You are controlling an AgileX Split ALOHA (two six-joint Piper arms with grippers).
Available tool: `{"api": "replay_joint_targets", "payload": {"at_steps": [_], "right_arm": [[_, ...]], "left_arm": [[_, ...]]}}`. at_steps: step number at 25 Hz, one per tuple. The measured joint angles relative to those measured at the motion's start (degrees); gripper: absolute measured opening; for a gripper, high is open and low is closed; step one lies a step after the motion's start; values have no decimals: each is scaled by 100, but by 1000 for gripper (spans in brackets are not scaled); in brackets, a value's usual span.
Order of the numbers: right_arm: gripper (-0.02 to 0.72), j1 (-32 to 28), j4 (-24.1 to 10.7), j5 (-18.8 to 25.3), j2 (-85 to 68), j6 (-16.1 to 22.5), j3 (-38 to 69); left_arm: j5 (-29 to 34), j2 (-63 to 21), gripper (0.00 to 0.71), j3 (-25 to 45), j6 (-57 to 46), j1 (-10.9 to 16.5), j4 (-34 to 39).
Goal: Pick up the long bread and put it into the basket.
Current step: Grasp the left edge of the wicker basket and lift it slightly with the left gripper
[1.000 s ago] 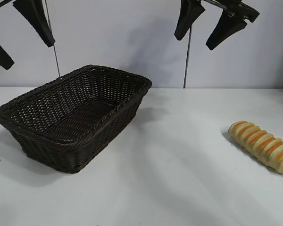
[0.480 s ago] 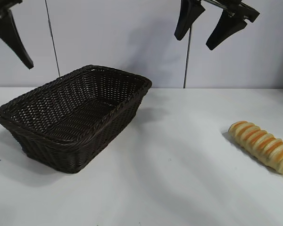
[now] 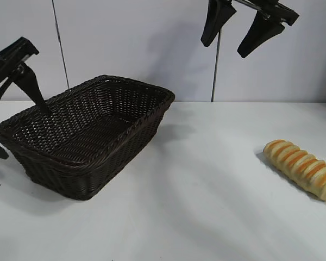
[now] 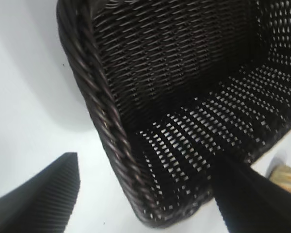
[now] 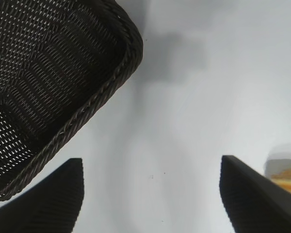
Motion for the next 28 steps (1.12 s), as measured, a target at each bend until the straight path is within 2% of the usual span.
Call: {"api": "replay_joint_targets", "payload": {"at_steps": [11, 14, 19, 24, 28], "right_arm": [[559, 0, 0, 0, 0, 0, 0], [559, 0, 0, -7, 0, 0, 0], [559, 0, 0, -7, 0, 0, 0], [559, 0, 0, -7, 0, 0, 0], [559, 0, 0, -2, 0, 0, 0]], "left_arm": [[-479, 758, 540, 0, -14, 0, -134], [-580, 764, 456, 0, -14, 0, -134], [-642, 764, 249, 0, -14, 0, -150], [-659, 764, 107, 0, -82, 0, -214], [-542, 764, 99, -34, -77, 0, -202]]}}
